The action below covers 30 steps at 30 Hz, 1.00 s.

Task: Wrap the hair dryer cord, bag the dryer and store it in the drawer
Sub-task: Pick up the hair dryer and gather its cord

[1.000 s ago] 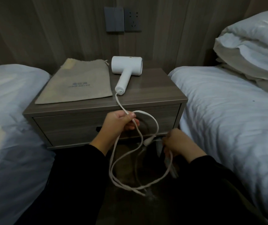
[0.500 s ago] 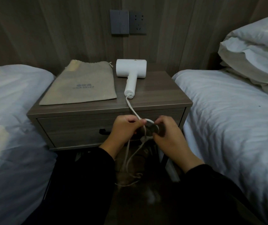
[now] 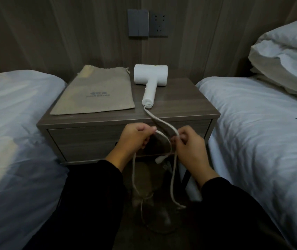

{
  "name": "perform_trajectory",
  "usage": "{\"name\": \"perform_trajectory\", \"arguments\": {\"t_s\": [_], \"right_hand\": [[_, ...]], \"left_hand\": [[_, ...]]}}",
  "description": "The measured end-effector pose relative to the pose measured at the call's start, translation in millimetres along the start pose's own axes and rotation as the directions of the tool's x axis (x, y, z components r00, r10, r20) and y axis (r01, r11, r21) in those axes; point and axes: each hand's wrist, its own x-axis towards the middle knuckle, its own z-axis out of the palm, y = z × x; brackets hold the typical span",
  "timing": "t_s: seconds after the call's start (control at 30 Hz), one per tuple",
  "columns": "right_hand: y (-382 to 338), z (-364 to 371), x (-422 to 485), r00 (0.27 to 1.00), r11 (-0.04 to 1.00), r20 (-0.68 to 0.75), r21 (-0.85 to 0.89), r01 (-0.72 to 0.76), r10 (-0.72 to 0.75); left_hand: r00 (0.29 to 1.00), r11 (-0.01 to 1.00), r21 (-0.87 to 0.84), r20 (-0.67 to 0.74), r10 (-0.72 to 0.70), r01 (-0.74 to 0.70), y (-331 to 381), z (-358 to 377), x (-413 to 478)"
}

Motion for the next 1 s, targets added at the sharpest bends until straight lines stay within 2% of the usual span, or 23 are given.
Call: {"name": "perform_trajectory", "arguments": {"t_s": [0.07,0.17,0.3,0.37,0.47,0.53,0.6,0.67,0.73,0.83,0.93,1.0], "right_hand": [[4.0,-0.4,6.3,0.994,0.987,-0.050,0.137,-0.087,0.095],[13.5,-2.1,13.3,0.982,0.950,-0.034,0.262,-0.170,0.185],[20.1,-11.4,18.4,0.964,0.932,0.102,0.249,-0.264,0.246],[15.0,-13.6,16.9,0.968,0.949,0.103,0.196,-0.247,0.231],[-2.0,-17.5,10.7,0.997,0.975,-0.013,0.211,-0.069,0.073],[-17.2,-22.3,5.2,0.998,0.952,0.058,0.305,0.021,-0.041],[-31.2,-25.1,-1.6,0.957,0.895,0.279,0.443,-0.051,-0.084],[-38.7,-23.1,-8.8,0.906,0.903,0.408,0.422,-0.078,-0.112],[-39.9,-18.9,-11.3,0.937,0.891,0.333,0.451,-0.061,-0.104],[-39.0,-19.9,-9.2,0.978,0.710,0.206,0.693,-0.121,-0.034],[-38.5,-32.8,-1.1,0.983,0.496,0.154,0.849,-0.183,0.099],[-32.7,-46.2,5.9,0.975,0.386,0.118,0.904,-0.184,0.189]], "left_hand": [[1.000,0.993,-0.116,0.005,0.023,-0.022,-0.2,-9.9,0.9],[0.998,0.936,-0.352,0.063,0.020,0.004,3.0,-23.0,-0.8],[0.996,0.857,-0.515,0.076,0.036,0.009,5.9,-33.4,-8.5],[0.997,0.837,-0.547,0.068,0.037,0.006,8.6,-33.7,-14.0],[0.995,0.832,-0.554,0.073,0.066,-0.014,14.6,-28.6,-21.9],[0.991,0.847,-0.529,0.081,0.102,-0.045,18.4,-23.0,-26.6],[0.986,0.866,-0.492,0.079,0.147,-0.089,22.0,-18.7,-30.6],[0.982,0.885,-0.449,0.073,0.172,-0.122,25.6,-18.0,-33.7],[0.978,0.908,-0.397,0.095,0.184,-0.132,26.7,-19.6,-35.8],[0.949,0.973,-0.215,0.280,0.146,-0.087,19.4,-23.3,-36.9],[0.823,0.999,0.027,0.566,-0.049,0.041,-5.1,-30.8,-36.2],[0.744,0.956,0.293,0.643,-0.183,-0.018,-29.8,-38.5,-35.6]]}}
